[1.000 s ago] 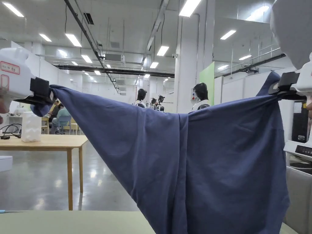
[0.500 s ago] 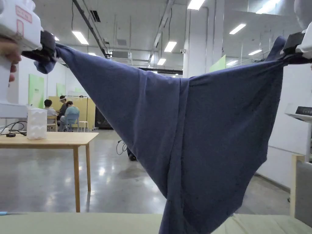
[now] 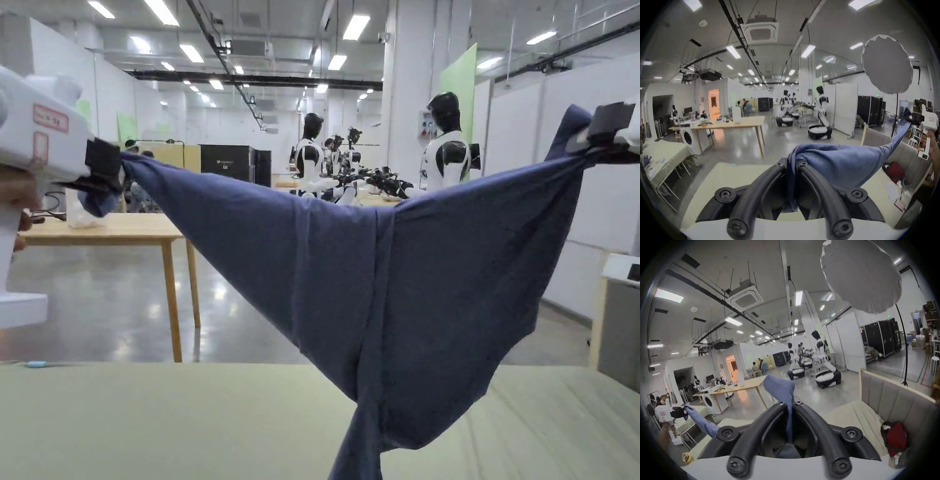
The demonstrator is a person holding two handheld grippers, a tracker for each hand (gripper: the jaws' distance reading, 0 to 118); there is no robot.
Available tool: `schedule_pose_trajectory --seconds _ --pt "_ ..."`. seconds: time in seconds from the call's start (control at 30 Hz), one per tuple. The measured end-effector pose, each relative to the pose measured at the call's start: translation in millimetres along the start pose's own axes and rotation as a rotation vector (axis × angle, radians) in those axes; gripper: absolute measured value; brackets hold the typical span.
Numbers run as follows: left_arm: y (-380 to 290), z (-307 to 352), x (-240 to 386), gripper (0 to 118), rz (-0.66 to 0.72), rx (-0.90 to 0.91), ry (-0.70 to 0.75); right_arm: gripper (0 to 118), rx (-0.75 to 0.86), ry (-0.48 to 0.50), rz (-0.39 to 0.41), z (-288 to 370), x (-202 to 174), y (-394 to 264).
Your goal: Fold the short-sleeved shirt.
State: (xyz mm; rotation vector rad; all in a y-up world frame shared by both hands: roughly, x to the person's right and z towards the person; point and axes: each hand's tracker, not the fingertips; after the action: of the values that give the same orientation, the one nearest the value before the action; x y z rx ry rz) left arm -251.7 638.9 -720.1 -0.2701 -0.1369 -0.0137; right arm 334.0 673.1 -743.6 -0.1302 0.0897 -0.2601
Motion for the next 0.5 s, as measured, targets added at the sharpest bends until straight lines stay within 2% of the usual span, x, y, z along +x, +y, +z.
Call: schedule_pose_trajectory --seconds 0.2,0.37,0.5 --pt "-130.2 -16.0 -8.8 7 -0.009 -0.22 -0.057 3 -0.192 0.011 -0.005 48.6 37.1 -127.6" --pt "-241.3 19.8 -3.7 7 0.041 -0.366 -0.137 3 -0.324 0.012 -0.042 127.4 69.3 -237.0" --pt "-333.5 61.6 9.4 7 0.042 -0.525 -0.204 3 -0.455 -0.051 -0.089 191.2 103.7 -326.1"
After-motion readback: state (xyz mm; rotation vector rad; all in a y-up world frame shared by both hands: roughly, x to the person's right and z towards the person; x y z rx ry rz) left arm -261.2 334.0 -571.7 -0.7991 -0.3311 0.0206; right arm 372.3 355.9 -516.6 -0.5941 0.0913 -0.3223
